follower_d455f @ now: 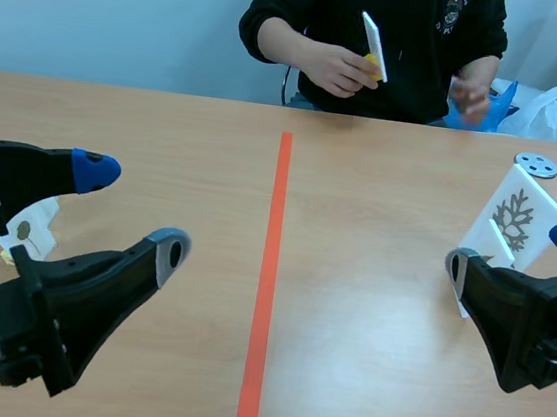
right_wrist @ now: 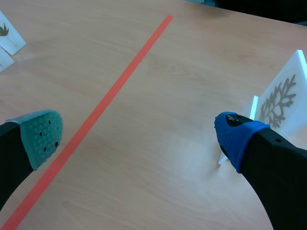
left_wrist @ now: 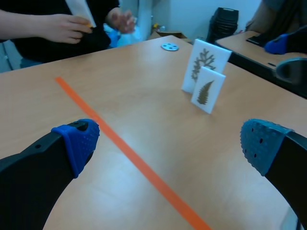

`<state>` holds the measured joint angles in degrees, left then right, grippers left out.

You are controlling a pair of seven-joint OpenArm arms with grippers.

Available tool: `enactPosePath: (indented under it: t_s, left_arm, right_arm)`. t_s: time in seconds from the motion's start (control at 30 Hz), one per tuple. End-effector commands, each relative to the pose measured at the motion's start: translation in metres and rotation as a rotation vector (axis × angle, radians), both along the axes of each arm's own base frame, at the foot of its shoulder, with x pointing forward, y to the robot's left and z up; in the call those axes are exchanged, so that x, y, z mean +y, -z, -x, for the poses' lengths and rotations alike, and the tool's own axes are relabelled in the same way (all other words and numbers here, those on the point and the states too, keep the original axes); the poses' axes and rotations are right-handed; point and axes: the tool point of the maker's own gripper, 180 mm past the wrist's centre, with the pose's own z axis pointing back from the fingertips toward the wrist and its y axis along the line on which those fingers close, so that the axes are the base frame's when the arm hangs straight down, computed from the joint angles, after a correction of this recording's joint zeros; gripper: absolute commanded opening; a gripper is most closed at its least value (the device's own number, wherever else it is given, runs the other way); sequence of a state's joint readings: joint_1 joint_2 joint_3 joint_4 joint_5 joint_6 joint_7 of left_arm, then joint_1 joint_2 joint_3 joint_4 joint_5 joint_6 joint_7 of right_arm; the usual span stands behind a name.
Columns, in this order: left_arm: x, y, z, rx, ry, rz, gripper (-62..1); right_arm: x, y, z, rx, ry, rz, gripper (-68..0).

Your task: Sort the leaf by its shape. The table is split by an orange tape line. A compound leaf with several leaflets goes to the left side, a simple leaf with one blade goes to the right side. Return to the home posture when a red brick is placed on the table.

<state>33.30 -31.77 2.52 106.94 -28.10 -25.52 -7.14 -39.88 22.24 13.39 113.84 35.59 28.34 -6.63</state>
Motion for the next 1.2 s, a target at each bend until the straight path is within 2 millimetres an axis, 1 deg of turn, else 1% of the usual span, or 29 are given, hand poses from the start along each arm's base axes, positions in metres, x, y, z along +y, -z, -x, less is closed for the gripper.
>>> enactPosePath:
  t_s: [0.0,0.13,0.67,1.0,1.17]
  left_arm:
    - [-0.001,-0.003,0.003,0.004,0.001,0.012,1.4]
    - [-0.003,-0.001,0.010,0.024,0.007,0.013,1.4]
    - [-0.003,0.001,0.010,0.037,0.002,0.011,1.4]
    - [-0.007,0.015,0.015,0.092,0.020,-0.031,1.4]
    - [-0.006,0.026,0.017,0.109,0.025,-0.068,1.4]
  right_arm:
    - [0.000,-0.006,-0.003,-0.021,0.000,-0.010,0.4]
    - [0.000,-0.006,-0.003,-0.021,0.000,-0.010,0.4]
    - [0.000,-0.005,-0.002,-0.015,-0.001,-0.008,0.4]
    - [0.000,-0.005,-0.002,-0.015,-0.001,-0.008,0.4]
    - [0.000,-0.005,-0.002,-0.015,-0.001,-0.008,0.4]
